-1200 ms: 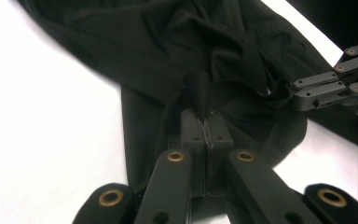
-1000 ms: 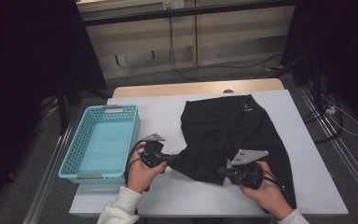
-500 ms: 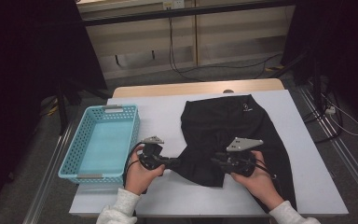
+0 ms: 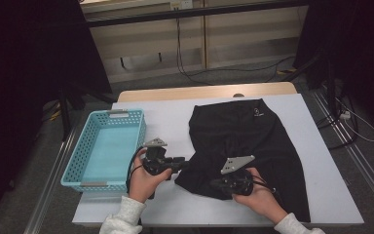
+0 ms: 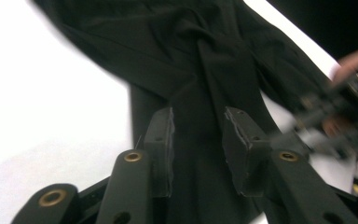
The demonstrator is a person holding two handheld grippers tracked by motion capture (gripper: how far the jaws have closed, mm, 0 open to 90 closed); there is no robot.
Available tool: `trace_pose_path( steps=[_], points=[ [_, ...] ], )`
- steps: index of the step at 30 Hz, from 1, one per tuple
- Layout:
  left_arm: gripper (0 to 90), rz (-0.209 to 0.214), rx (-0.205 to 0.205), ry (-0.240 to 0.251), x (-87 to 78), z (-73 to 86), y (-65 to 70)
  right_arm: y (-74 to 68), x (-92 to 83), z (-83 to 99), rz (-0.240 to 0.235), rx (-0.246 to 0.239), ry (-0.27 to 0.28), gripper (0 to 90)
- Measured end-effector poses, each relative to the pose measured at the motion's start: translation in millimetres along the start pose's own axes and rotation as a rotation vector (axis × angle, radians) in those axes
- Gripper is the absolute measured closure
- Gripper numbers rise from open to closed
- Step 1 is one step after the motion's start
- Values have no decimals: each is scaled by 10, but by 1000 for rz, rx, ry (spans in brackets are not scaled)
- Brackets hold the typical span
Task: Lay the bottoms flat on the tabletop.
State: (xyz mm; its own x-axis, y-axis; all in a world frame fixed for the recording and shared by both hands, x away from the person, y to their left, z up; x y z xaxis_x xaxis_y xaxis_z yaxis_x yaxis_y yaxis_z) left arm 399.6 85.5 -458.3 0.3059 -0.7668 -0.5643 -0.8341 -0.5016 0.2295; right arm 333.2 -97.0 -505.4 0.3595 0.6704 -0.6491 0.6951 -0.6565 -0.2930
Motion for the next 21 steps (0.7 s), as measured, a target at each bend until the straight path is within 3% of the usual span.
trace_pose_path(
  steps=[2,3,5,7,8,9,11,16,17,19,21],
  points=[
    [643,-38,12,-17,56,12,-53,-79,-3,37,-42,-23,-26,868],
    [628,-48,24,-25,98,27,-78,-124,-6,52,-47,-42,-30,857],
    [633,-52,11,-54,190,75,-116,-179,-13,66,-55,-55,-42,822],
    [604,-95,25,-68,258,111,-169,-233,-32,87,-76,-69,-67,774],
    [587,-95,25,-68,258,111,-169,-238,-42,86,-72,-75,-67,761],
    [582,-143,26,-72,282,131,-248,-229,-64,71,-63,-78,-55,745],
    [622,-141,13,-77,291,144,-278,-184,-112,24,-46,-69,-29,702],
    [706,-122,39,-113,422,151,-257,11,-250,-107,26,-19,60,609],
    [776,-119,39,-127,450,157,-248,74,-283,-132,55,-8,81,587],
    [830,-113,53,-126,506,157,-211,174,-318,-156,110,14,115,548],
    [891,-115,54,-139,514,150,-190,235,-318,-148,129,29,121,549]
  ],
)
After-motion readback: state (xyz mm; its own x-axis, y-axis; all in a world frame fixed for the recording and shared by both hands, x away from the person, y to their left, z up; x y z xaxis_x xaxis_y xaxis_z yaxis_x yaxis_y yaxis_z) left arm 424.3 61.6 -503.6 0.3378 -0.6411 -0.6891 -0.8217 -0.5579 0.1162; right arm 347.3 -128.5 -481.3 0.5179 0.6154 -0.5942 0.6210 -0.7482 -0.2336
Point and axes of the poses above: each handheld gripper's, and its own axes: x roughly forward along the jaws, z roughly out of its underside, y roughly to its right, the point moved 6 cm from there along x, roughly forward along the jaws, and after that the axes turned 12 degrees about x, right-handed, at the moved point
